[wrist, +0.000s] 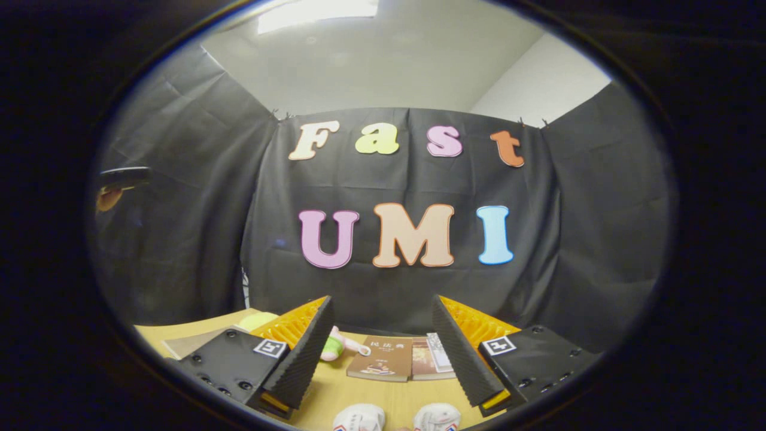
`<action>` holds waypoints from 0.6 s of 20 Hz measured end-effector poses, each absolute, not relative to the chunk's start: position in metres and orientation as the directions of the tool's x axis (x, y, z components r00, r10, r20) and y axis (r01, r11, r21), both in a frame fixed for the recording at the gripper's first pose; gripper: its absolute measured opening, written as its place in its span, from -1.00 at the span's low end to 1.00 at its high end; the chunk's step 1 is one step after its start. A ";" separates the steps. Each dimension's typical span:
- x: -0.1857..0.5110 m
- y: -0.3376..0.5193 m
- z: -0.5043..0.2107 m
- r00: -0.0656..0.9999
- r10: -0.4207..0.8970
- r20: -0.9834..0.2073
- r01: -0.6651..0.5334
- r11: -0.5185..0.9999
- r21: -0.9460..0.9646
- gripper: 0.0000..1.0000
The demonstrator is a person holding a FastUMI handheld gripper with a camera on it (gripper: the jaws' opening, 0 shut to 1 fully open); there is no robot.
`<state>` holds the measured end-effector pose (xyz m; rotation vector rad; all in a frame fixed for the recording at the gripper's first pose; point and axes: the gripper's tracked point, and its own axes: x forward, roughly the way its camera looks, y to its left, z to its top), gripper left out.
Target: Open the storage box then place both shoes into the box .Put the left shoe in first, then the right shoe, with the right side of both shoes facing outward in a uniform manner.
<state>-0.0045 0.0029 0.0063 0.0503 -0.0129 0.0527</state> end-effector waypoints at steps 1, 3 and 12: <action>-0.005 0.004 0.003 0.998 0.057 0.008 -0.057 0.996 0.064 1.00; -0.003 0.006 -0.004 0.998 0.066 -0.009 -0.065 0.993 0.094 1.00; -0.022 0.027 -0.045 0.985 0.136 -0.106 -0.104 0.960 0.259 1.00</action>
